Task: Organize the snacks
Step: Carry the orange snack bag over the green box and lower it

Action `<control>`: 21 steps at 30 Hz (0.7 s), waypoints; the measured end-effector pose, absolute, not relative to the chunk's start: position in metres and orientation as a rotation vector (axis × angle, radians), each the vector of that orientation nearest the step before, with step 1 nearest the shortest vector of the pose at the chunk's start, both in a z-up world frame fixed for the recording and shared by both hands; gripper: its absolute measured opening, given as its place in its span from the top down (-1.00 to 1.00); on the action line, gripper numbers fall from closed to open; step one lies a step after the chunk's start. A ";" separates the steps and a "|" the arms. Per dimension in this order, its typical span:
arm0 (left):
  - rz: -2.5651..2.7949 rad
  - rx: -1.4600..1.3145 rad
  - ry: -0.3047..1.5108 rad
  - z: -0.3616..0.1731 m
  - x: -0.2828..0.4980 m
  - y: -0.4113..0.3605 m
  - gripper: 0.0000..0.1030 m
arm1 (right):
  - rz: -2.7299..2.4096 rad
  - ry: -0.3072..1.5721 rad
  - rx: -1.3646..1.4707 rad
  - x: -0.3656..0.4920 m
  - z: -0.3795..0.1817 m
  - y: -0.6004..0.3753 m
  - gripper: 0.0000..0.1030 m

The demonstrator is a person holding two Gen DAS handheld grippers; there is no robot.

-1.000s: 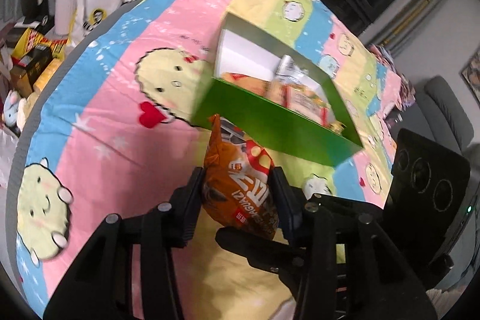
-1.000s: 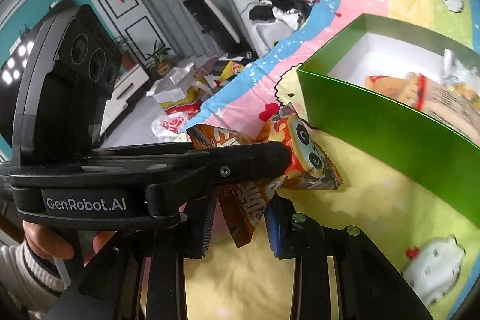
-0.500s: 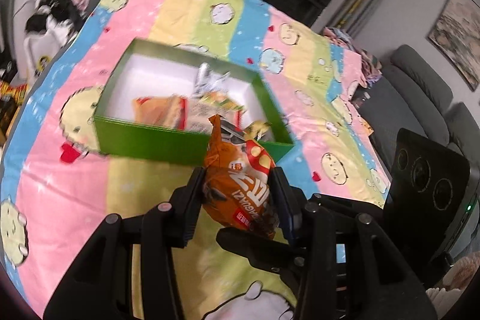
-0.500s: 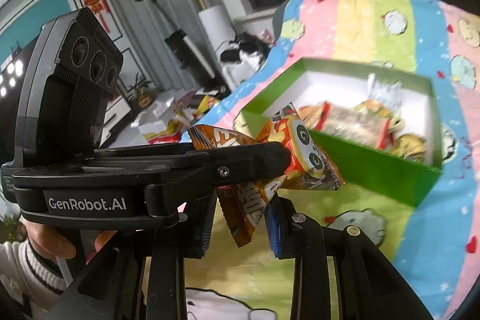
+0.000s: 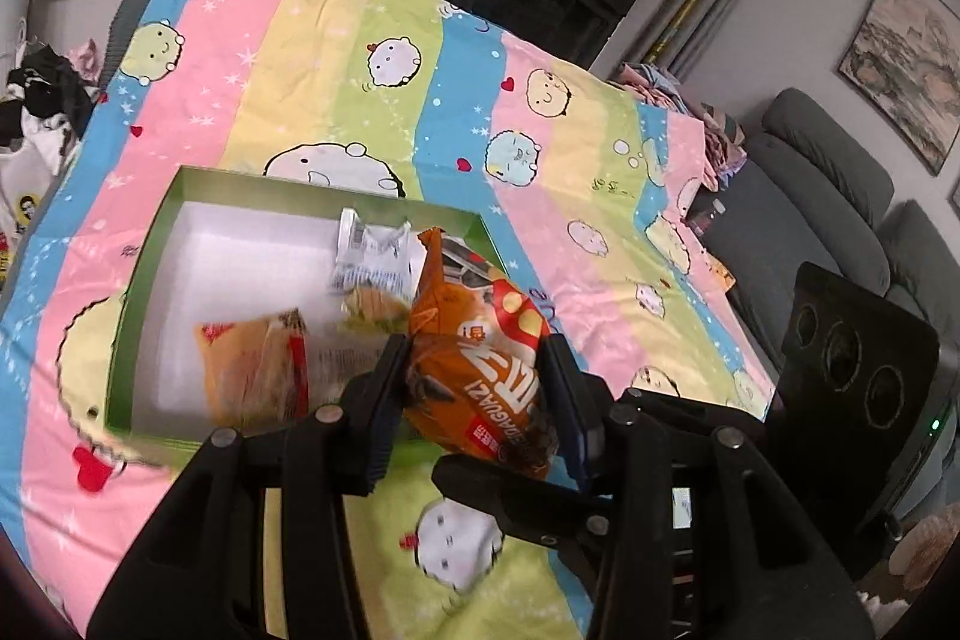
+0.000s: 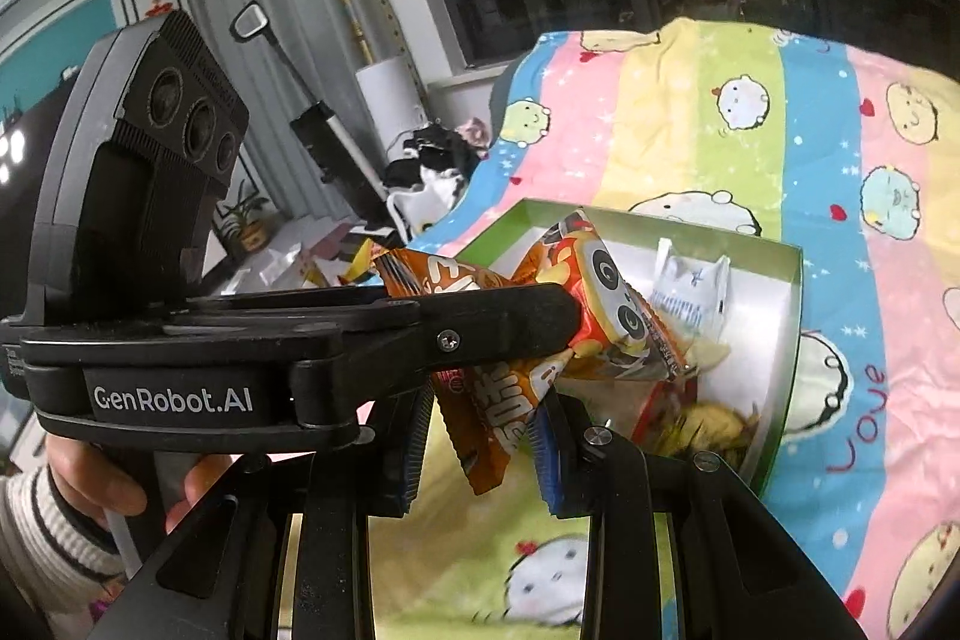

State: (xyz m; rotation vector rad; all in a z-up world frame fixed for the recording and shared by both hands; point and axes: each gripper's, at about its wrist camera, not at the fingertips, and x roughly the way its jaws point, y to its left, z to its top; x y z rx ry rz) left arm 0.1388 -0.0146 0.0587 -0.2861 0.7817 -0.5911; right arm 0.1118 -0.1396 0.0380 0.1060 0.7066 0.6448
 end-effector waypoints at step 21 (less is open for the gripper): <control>-0.511 -0.350 0.902 0.003 0.204 -0.013 0.12 | 0.645 0.875 0.124 0.188 -0.015 -0.134 0.37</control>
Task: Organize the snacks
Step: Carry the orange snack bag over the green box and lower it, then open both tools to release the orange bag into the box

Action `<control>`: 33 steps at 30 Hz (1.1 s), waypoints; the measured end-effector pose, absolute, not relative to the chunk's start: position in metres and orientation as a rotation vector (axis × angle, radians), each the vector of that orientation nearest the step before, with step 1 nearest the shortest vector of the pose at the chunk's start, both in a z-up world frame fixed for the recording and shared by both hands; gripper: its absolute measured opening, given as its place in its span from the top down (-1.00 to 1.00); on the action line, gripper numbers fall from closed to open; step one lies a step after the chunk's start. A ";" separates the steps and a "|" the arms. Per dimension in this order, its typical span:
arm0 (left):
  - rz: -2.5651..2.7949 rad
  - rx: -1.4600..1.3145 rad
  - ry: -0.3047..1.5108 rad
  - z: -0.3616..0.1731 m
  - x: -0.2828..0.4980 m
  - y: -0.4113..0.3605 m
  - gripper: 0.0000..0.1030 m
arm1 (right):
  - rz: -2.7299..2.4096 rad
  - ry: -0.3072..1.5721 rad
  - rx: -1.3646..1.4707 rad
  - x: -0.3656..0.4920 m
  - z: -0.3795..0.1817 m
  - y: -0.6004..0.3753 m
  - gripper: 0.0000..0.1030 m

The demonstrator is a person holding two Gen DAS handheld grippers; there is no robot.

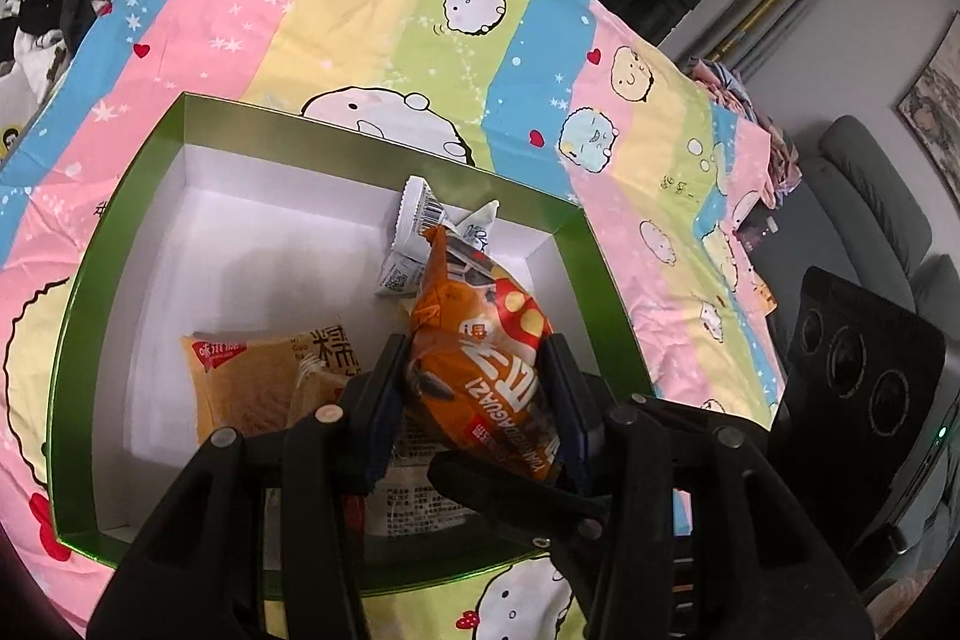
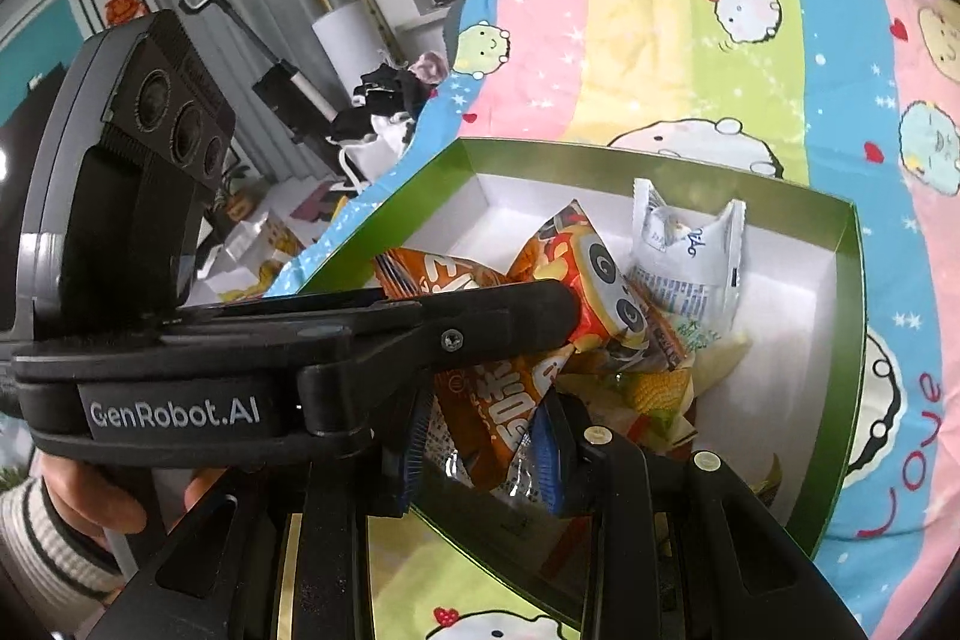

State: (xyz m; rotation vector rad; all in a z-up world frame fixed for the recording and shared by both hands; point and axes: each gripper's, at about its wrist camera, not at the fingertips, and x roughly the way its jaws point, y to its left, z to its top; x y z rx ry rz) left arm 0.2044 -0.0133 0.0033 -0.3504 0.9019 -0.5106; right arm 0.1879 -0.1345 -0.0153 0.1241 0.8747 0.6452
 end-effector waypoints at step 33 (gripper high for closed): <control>-0.310 -0.102 0.860 0.011 0.196 -0.023 -0.54 | 0.486 0.920 0.085 0.184 -0.012 -0.144 -0.17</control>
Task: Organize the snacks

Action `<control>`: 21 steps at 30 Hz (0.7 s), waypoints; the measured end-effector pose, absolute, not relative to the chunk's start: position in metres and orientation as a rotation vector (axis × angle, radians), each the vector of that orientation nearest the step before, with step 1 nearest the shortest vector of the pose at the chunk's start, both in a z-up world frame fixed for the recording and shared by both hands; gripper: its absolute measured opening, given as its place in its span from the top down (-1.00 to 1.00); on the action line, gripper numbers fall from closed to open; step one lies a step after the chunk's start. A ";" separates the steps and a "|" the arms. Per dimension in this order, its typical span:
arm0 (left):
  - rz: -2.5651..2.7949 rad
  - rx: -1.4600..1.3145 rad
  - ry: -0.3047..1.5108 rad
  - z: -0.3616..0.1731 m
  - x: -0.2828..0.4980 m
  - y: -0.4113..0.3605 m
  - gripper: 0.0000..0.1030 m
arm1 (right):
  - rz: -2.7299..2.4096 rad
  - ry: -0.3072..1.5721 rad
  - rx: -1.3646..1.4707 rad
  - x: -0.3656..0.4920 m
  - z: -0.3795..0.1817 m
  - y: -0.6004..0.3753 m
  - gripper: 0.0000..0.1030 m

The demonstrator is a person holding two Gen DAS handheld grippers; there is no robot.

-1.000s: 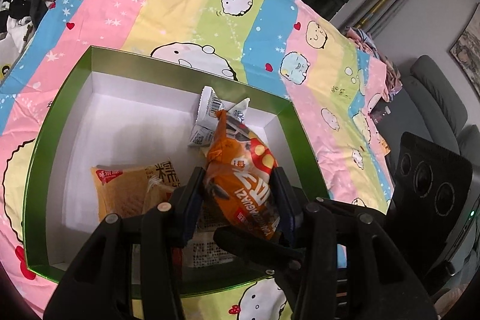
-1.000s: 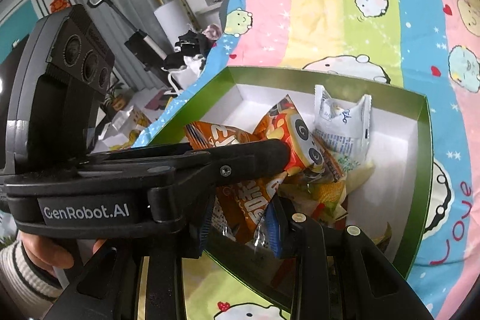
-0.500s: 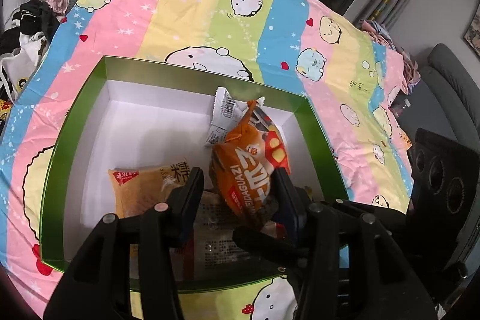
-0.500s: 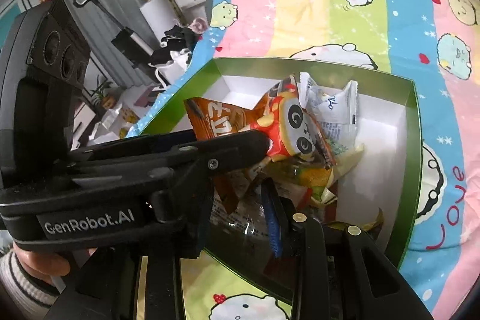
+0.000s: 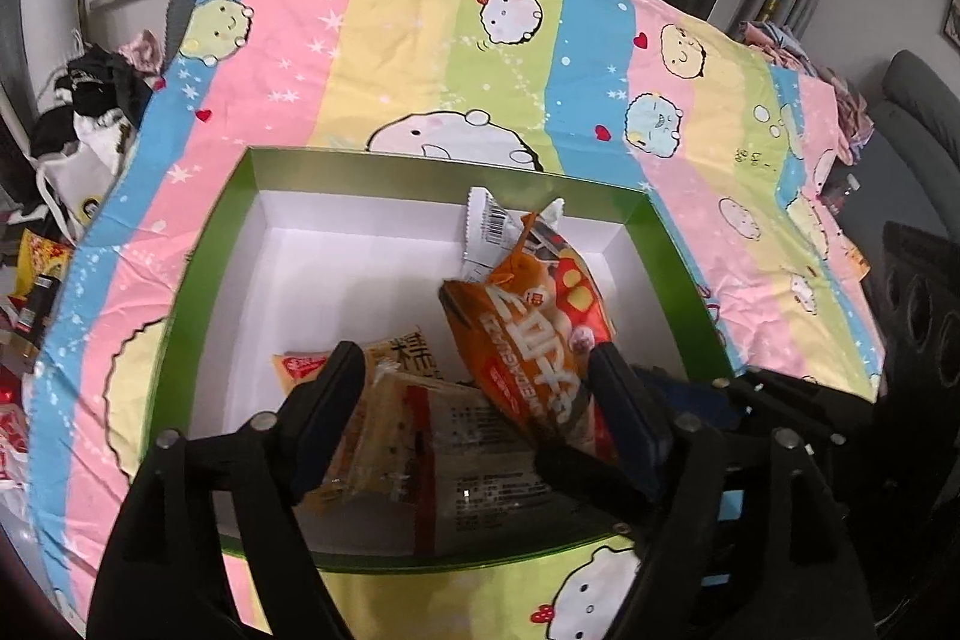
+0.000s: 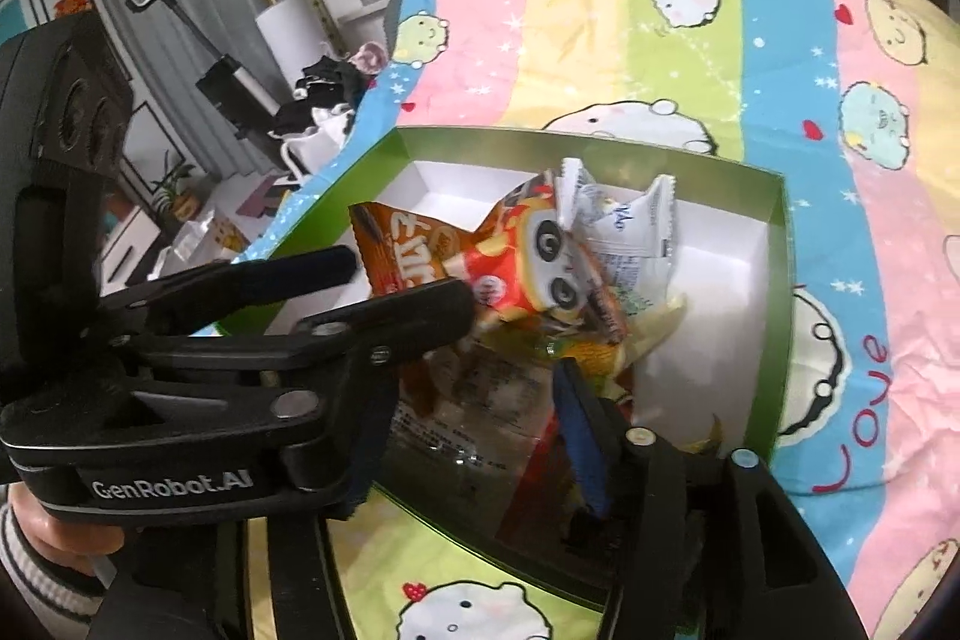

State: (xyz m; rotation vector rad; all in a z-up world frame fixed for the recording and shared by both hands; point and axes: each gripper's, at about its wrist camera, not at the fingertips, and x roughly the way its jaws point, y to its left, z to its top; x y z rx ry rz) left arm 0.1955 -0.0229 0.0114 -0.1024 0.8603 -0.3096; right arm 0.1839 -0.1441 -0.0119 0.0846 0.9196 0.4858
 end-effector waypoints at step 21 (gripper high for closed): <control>-0.190 -0.070 0.844 0.040 0.157 -0.005 -0.99 | 0.265 0.842 0.025 0.147 0.027 -0.177 -0.96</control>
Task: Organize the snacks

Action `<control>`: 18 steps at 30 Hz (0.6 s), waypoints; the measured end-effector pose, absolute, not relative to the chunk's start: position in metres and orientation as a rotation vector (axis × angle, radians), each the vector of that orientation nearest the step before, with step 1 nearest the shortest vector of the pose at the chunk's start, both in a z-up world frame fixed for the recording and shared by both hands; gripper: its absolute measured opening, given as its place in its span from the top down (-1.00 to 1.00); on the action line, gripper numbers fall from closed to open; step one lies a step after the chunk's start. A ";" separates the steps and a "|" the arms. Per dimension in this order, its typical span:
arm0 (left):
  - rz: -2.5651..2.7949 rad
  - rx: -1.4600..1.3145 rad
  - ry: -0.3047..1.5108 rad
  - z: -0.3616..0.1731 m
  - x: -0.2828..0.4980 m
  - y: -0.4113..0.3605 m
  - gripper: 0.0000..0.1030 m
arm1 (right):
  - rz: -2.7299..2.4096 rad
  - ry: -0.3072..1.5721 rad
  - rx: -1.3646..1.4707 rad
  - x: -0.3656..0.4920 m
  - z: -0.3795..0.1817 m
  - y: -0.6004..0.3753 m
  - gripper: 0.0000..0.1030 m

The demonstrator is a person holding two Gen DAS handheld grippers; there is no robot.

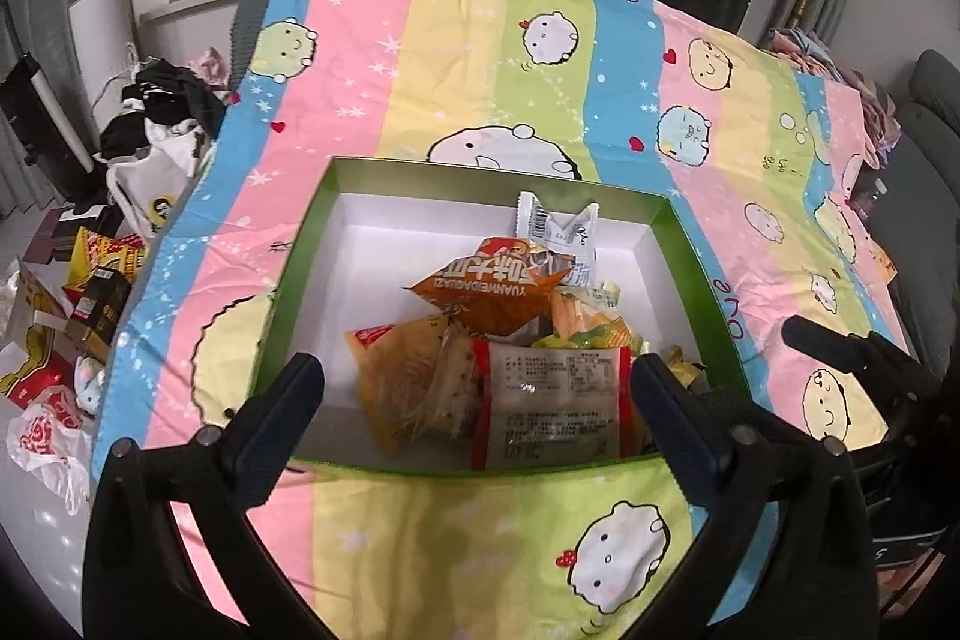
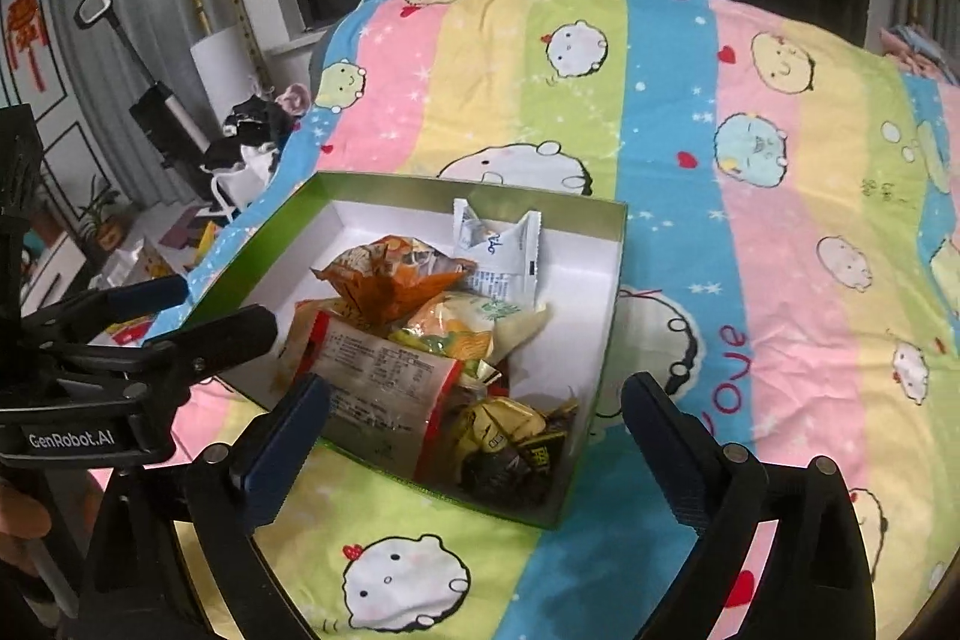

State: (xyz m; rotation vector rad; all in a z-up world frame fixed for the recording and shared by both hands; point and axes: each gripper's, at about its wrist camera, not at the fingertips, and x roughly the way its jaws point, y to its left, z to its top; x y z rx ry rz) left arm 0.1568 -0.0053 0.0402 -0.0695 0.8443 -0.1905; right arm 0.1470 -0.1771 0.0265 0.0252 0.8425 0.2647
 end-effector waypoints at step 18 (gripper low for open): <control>-0.087 -0.076 0.845 0.093 0.109 0.011 -0.99 | 0.211 0.775 -0.015 0.109 0.083 -0.174 -0.98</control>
